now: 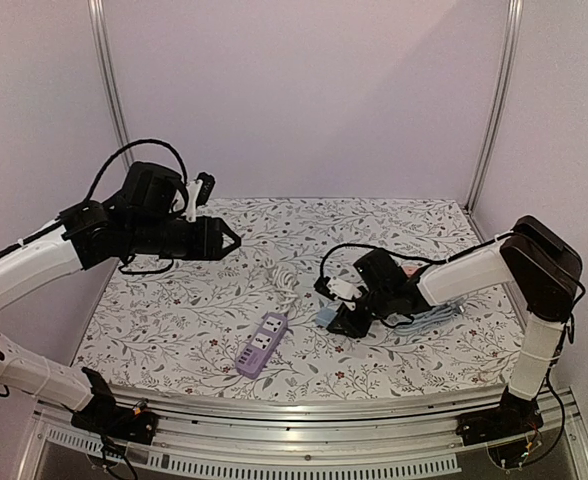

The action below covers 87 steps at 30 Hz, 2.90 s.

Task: Insert the plug

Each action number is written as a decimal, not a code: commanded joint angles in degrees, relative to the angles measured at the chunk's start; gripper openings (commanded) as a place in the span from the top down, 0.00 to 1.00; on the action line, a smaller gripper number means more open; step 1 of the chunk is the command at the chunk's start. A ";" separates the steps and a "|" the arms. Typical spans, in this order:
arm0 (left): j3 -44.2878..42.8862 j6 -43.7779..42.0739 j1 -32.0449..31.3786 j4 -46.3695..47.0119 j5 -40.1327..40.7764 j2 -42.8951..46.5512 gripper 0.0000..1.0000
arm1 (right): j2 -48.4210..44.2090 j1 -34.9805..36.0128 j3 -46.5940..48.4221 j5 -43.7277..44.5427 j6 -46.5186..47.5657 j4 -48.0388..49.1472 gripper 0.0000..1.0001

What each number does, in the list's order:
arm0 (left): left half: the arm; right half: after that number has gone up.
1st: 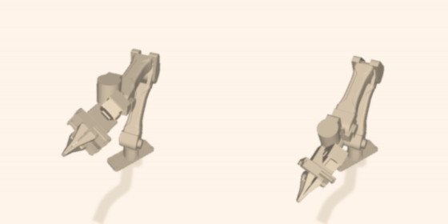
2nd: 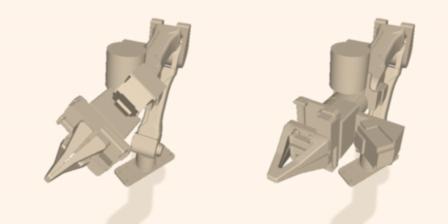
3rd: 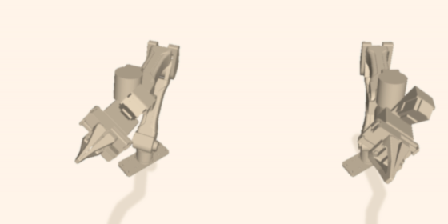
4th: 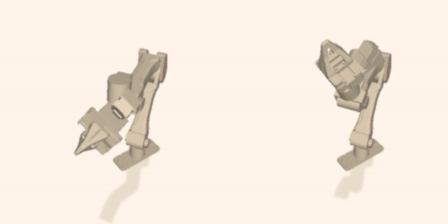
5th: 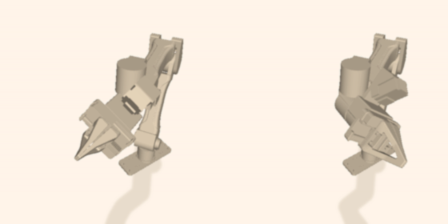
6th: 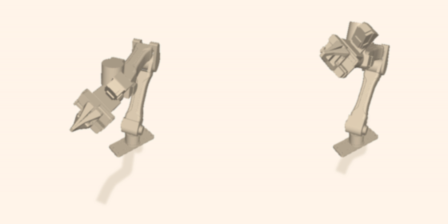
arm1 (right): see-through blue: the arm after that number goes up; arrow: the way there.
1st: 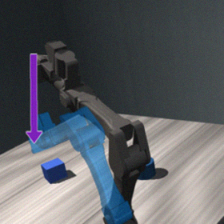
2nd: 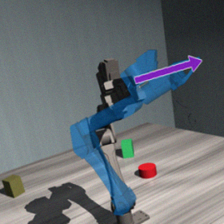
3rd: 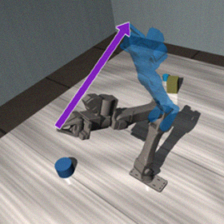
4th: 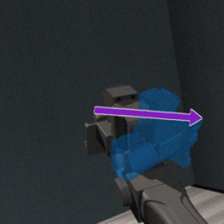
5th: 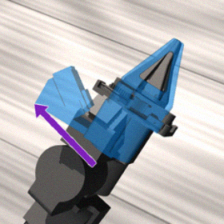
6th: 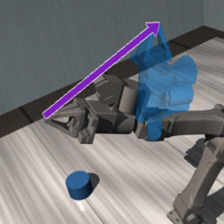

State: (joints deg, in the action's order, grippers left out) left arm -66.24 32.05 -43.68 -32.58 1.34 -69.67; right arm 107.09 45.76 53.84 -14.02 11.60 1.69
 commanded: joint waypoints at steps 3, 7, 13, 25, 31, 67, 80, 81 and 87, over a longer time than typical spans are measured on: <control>0.69 1.41 0.79 -0.22 -3.00 -0.81 0.43 | -3.78 0.33 -1.25 -1.40 -3.78 -1.37 0.86; 2.19 2.83 0.79 -0.18 -4.23 0.27 0.42 | -4.37 0.32 -0.40 -0.98 -4.83 -3.23 0.99; 5.10 5.06 0.70 -0.06 -4.99 3.06 0.39 | -7.08 0.38 1.45 -0.85 -6.73 -6.39 1.00; 4.20 7.67 0.09 -1.07 -11.83 1.24 0.34 | -19.41 0.38 2.68 0.44 -8.95 -11.91 1.00; -1.31 8.79 -2.18 0.13 -15.05 -4.59 0.33 | -24.86 0.34 5.57 1.68 -9.05 -15.84 1.00; -20.10 26.53 -3.96 11.17 -41.47 -26.15 0.51 | -30.08 7.18 13.66 5.88 -4.22 -17.78 1.00; -20.69 26.12 -3.02 11.84 -43.17 -27.73 0.50 | -31.77 7.27 12.08 4.25 -3.93 -15.82 1.00; -20.61 26.21 -2.88 12.00 -43.30 -27.87 0.48 | -31.77 7.27 12.12 4.26 -3.90 -15.76 1.00; -19.85 26.13 -2.08 12.02 -43.64 -27.50 0.39 | -31.53 7.33 12.08 4.44 -4.19 -15.58 1.00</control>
State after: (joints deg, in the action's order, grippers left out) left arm -86.39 58.57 -46.59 -21.69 -41.10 -96.79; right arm 76.58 52.60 66.59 -8.78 6.98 -16.25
